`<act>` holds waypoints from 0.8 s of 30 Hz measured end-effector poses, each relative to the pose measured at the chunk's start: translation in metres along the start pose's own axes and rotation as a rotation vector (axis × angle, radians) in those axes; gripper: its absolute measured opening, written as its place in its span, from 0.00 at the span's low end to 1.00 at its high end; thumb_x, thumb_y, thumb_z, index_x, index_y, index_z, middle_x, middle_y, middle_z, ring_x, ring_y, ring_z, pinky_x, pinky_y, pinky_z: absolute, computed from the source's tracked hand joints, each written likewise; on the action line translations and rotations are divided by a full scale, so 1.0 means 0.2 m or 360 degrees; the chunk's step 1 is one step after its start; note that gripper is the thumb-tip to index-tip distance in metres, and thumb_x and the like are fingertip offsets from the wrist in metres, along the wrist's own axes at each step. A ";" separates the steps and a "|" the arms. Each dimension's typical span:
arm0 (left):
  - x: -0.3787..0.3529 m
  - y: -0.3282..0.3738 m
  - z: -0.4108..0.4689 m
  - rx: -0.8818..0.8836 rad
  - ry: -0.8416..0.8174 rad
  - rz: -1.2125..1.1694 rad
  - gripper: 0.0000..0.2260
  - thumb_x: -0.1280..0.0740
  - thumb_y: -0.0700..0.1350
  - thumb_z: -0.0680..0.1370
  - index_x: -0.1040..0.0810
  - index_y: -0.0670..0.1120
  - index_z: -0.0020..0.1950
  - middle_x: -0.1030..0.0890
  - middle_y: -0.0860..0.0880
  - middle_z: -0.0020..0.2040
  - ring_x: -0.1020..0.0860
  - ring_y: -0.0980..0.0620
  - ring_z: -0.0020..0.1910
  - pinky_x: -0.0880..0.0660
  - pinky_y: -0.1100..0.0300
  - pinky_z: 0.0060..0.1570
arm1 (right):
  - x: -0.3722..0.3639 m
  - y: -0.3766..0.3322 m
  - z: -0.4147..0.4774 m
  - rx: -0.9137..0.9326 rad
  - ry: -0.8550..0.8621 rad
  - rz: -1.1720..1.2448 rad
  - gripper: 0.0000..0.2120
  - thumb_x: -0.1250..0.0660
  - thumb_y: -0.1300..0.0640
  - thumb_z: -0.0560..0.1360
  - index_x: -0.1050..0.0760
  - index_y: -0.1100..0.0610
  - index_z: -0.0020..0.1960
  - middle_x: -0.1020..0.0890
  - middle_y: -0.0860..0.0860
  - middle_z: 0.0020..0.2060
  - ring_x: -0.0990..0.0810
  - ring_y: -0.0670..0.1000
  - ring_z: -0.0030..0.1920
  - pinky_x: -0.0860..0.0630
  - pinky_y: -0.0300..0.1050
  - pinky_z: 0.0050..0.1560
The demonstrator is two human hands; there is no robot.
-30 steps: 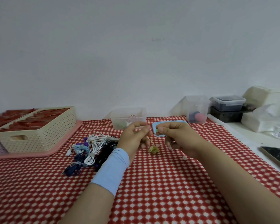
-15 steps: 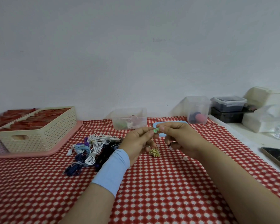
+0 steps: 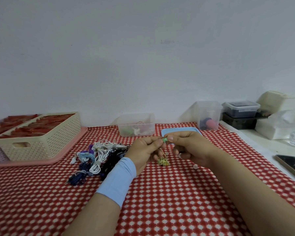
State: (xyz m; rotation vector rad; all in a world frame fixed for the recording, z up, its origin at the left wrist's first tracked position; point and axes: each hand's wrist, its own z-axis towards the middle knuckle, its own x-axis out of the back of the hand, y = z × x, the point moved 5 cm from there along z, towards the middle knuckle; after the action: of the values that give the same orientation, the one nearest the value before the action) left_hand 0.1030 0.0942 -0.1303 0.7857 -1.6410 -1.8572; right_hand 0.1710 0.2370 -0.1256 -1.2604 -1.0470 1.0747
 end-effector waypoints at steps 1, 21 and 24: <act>0.00 0.00 0.00 0.0005 0.0000 -0.0009 0.06 0.35 0.38 0.81 0.18 0.40 0.50 0.18 0.49 0.36 0.24 0.57 0.30 0.27 0.67 0.29 | 0.00 0.00 0.00 -0.0009 -0.0006 -0.0003 0.15 0.28 0.52 0.71 0.14 0.58 0.54 0.18 0.57 0.45 0.25 0.47 0.32 0.38 0.37 0.26; -0.01 -0.01 0.00 0.0091 0.0042 -0.0138 0.07 0.34 0.41 0.80 0.18 0.40 0.50 0.19 0.51 0.35 0.24 0.57 0.31 0.26 0.67 0.29 | 0.00 -0.07 -0.04 0.0255 0.0236 -0.0234 0.08 0.31 0.58 0.79 0.16 0.59 0.54 0.13 0.55 0.44 0.22 0.50 0.29 0.33 0.39 0.25; -0.01 -0.01 0.01 0.0107 0.0040 -0.0120 0.07 0.34 0.41 0.81 0.18 0.41 0.49 0.18 0.50 0.37 0.24 0.57 0.31 0.26 0.67 0.29 | 0.00 -0.09 -0.05 0.0348 0.0251 -0.0353 0.07 0.30 0.58 0.78 0.15 0.59 0.50 0.13 0.55 0.40 0.23 0.49 0.28 0.31 0.39 0.24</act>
State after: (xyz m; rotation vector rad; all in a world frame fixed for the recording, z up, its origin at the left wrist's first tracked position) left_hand 0.1031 0.0961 -0.1318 0.9071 -1.6870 -1.8441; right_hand 0.1809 0.2347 -0.1089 -1.0103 -0.8998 0.8793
